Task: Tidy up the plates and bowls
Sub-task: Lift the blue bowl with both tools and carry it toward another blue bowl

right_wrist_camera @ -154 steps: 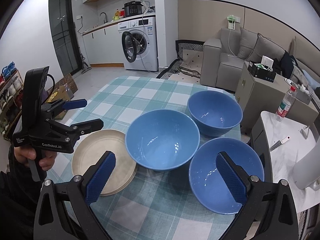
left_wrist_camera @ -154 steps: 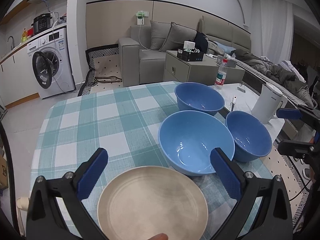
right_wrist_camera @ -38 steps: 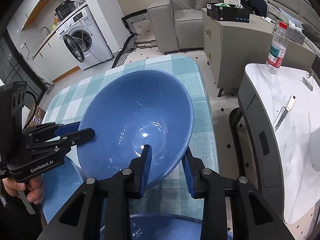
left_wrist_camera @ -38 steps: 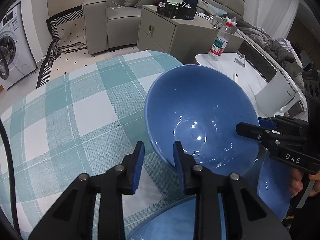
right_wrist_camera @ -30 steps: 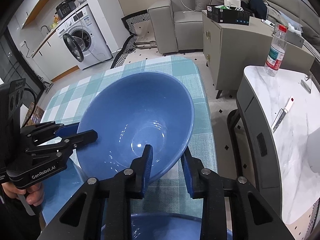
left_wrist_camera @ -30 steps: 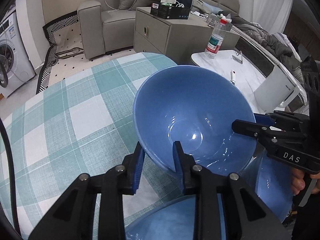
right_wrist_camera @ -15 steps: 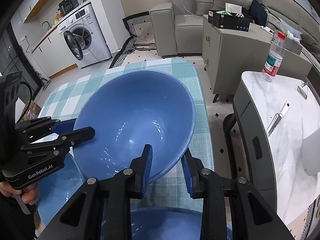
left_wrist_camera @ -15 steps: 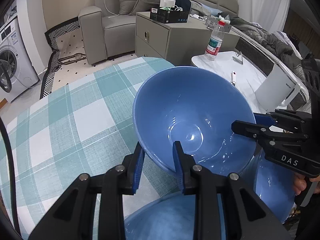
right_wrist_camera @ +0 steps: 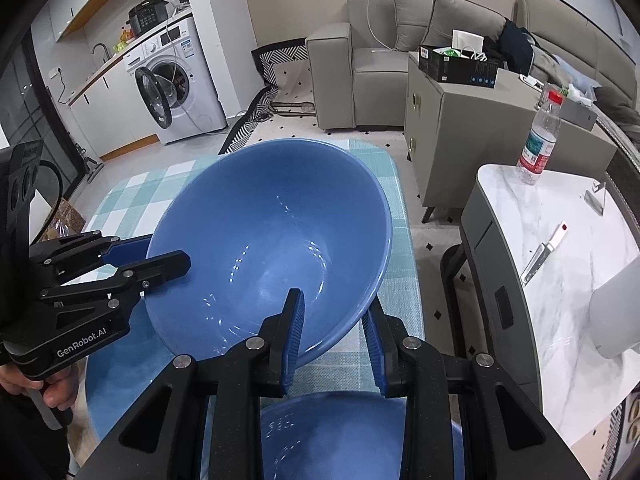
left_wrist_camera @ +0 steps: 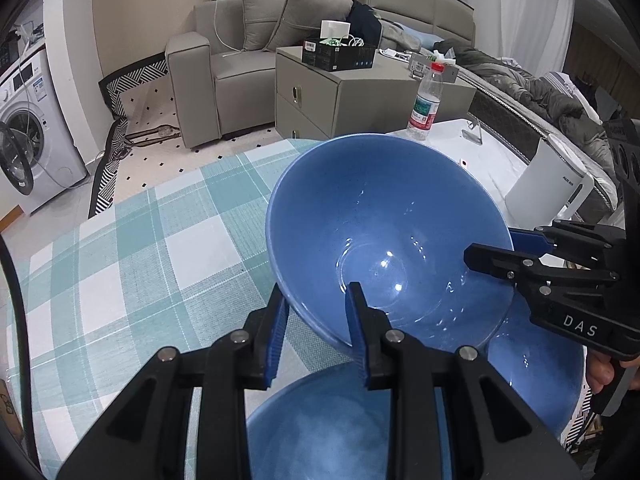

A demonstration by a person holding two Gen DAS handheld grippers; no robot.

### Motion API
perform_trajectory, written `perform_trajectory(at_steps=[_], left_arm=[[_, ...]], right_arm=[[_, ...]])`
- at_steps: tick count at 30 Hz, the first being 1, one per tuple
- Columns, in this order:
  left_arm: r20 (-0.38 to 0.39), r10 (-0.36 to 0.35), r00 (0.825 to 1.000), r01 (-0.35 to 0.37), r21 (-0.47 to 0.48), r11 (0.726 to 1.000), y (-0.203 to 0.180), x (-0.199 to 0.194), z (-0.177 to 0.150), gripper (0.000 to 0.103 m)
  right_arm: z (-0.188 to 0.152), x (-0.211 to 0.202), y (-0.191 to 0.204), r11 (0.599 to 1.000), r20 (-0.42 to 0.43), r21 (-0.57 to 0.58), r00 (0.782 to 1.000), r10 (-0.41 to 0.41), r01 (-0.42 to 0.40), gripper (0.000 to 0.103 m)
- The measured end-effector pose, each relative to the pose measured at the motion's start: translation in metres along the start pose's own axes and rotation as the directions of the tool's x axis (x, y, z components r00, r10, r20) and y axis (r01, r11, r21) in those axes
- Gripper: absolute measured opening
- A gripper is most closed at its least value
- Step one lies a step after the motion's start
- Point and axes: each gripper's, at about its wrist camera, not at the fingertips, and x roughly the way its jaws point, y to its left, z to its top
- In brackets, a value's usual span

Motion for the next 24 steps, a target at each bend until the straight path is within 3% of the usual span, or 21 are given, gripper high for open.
perform_trajectory(at_steps=[24], left_arm=[[0.121, 0.014, 0.993, -0.013, -0.003, 1.0, -0.009, -0.064, -0.018, 0.027]], right_arm=[[-0.014, -0.067, 0.029, 0.999, 0.104, -0.053, 0.995, -0.001, 0.007, 0.031]])
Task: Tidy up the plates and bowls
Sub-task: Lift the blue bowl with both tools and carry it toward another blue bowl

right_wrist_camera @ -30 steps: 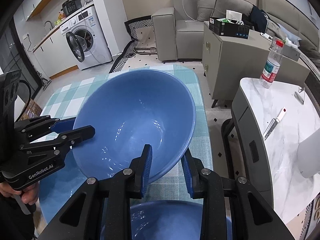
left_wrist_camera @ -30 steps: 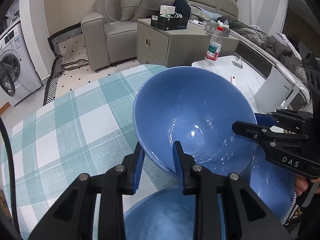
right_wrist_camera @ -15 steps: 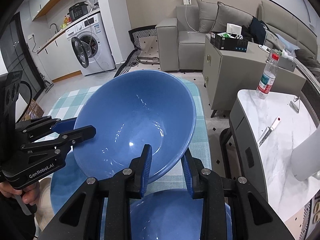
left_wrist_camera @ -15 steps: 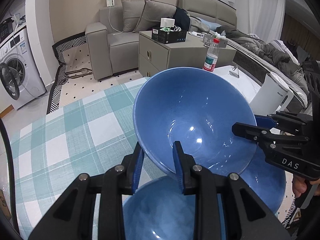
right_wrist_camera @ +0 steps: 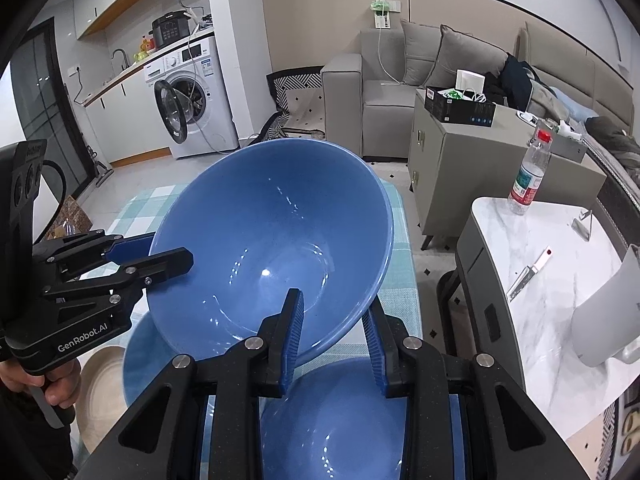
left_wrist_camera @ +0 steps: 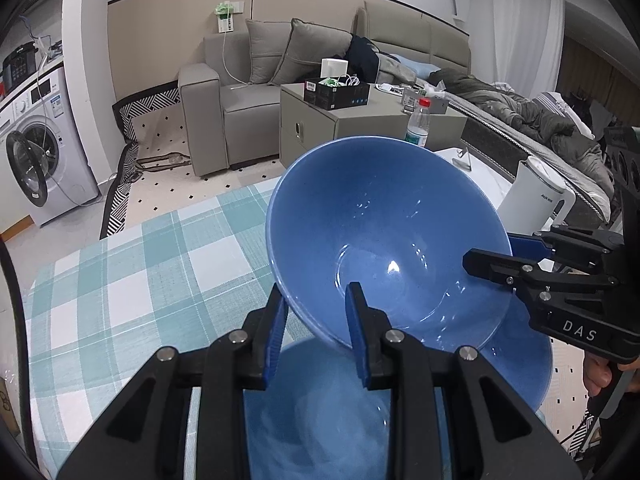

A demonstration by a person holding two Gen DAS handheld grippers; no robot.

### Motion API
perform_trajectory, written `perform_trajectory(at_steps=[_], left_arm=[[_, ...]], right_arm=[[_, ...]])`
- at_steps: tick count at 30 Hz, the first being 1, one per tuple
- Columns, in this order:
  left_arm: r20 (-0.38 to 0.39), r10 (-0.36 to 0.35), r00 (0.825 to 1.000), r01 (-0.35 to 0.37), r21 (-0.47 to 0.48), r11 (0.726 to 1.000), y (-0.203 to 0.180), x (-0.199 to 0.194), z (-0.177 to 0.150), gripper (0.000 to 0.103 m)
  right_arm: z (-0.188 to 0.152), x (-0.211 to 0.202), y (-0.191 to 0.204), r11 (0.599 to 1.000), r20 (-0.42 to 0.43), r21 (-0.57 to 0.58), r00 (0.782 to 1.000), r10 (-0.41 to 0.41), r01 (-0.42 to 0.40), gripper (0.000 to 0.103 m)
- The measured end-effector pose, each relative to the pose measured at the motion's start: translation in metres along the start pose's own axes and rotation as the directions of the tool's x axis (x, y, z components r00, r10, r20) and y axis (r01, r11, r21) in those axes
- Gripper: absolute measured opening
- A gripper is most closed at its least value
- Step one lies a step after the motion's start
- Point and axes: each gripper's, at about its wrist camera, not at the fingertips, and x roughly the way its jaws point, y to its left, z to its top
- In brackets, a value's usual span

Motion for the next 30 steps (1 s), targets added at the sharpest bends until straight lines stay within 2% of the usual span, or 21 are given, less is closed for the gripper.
perform_trajectory(at_steps=[30], left_arm=[[0.098, 0.053, 0.994, -0.05, -0.035, 0.998, -0.001, -0.078, -0.056, 0.03]], right_arm=[[-0.046, -0.067, 0.057, 0.996, 0.083, -0.075, 0.995, 0.064, -0.058, 0.033]])
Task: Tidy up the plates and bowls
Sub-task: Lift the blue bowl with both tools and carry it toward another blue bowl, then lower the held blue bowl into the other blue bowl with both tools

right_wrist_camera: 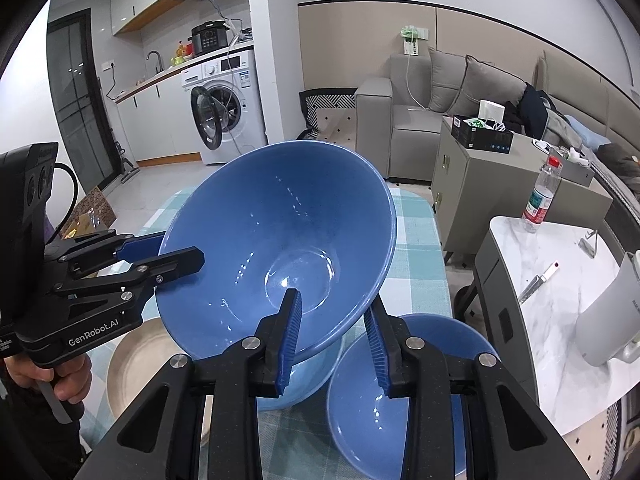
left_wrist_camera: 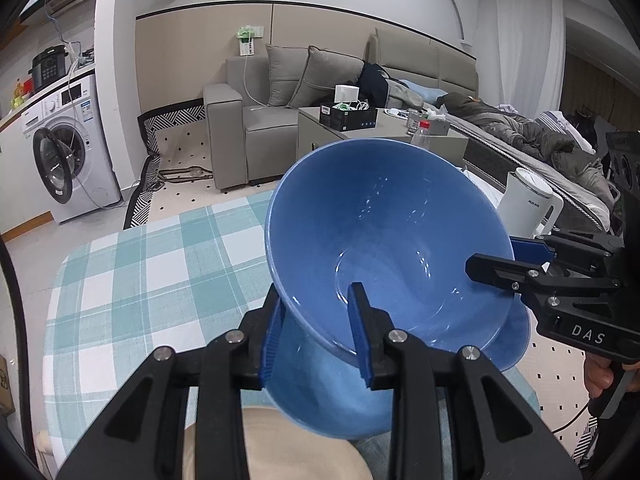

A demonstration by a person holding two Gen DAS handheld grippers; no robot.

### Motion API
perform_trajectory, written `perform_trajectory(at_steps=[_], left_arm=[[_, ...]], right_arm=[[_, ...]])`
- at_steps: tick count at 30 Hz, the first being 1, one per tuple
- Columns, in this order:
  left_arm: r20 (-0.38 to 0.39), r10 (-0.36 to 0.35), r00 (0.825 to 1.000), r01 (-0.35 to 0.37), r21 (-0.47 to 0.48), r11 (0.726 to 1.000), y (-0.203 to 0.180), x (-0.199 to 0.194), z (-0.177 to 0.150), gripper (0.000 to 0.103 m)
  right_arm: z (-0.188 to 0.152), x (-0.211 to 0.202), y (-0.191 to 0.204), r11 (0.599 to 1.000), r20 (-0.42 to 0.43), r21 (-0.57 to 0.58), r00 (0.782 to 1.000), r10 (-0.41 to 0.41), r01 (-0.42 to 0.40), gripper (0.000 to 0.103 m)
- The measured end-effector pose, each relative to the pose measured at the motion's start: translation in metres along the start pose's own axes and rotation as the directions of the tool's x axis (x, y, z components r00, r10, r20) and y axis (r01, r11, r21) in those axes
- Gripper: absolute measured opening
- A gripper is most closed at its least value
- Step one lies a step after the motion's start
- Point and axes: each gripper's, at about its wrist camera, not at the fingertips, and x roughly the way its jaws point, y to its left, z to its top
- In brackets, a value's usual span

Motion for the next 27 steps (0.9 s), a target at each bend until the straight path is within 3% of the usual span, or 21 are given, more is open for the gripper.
perform_trajectory(at_steps=[27], left_arm=[[-0.022, 0.047, 0.999, -0.048, -0.026, 0.999, 0.003, -0.011, -0.03, 0.032]], right_arm=[[-0.031, 0.012, 0.018, 0.997, -0.052, -0.011, 0.996, 0.069, -0.07, 0.035]])
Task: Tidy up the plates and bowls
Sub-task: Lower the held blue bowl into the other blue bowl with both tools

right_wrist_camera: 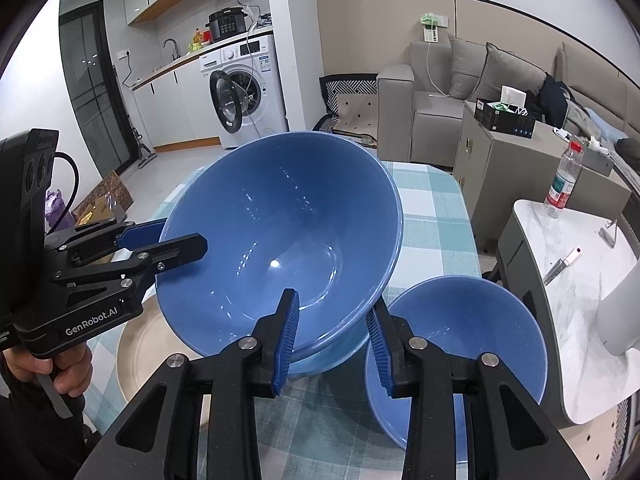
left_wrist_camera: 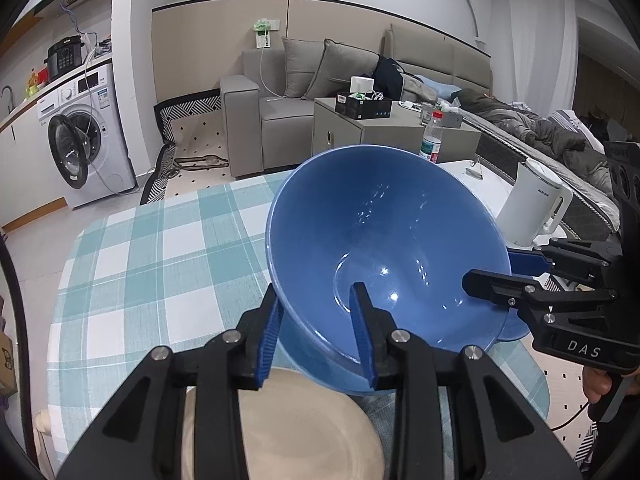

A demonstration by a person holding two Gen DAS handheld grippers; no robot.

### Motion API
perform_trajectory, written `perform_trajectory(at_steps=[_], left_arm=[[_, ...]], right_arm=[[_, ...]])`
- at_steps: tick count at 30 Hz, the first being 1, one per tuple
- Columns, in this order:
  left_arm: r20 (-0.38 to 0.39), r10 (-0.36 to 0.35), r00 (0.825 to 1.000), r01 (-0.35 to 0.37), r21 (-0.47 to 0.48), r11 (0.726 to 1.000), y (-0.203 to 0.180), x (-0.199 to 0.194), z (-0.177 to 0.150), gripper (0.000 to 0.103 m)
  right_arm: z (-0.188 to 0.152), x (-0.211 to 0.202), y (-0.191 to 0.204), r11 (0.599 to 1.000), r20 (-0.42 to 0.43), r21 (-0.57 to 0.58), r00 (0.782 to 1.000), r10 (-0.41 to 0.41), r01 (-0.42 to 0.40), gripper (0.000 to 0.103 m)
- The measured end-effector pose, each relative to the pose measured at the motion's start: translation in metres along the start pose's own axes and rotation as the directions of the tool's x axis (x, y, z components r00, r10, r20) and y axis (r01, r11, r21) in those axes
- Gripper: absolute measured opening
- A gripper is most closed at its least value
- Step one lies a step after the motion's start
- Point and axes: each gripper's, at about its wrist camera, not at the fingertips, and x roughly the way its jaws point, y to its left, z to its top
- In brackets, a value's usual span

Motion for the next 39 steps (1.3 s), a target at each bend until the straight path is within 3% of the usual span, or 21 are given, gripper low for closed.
perform_trajectory(at_steps=[13, 33, 39], left_arm=[[-0.033, -0.002, 0.999, 0.002, -0.011, 1.0, 0.006, 0.014, -0.012, 0.032], [-0.082, 0.008, 0.997, -0.009, -0.007, 1.0, 0.009, 0.039, -0.03, 0.033], [-0.084, 0.015, 0.996, -0.015, -0.002, 1.0, 0.011, 0.041, -0.031, 0.033]], right_arm=[[-0.014, 0.017, -0.003, 0.998, -0.008, 0.062, 1.0, 0.025, -0.024, 0.035], [-0.027, 0.038, 0.009, 0.999, -0.039, 0.004, 0.998, -0.044, 0.044, 0.043], [-0.032, 0.036, 0.014, 0.998, -0.016, 0.042, 0.999, -0.05, 0.051, 0.044]])
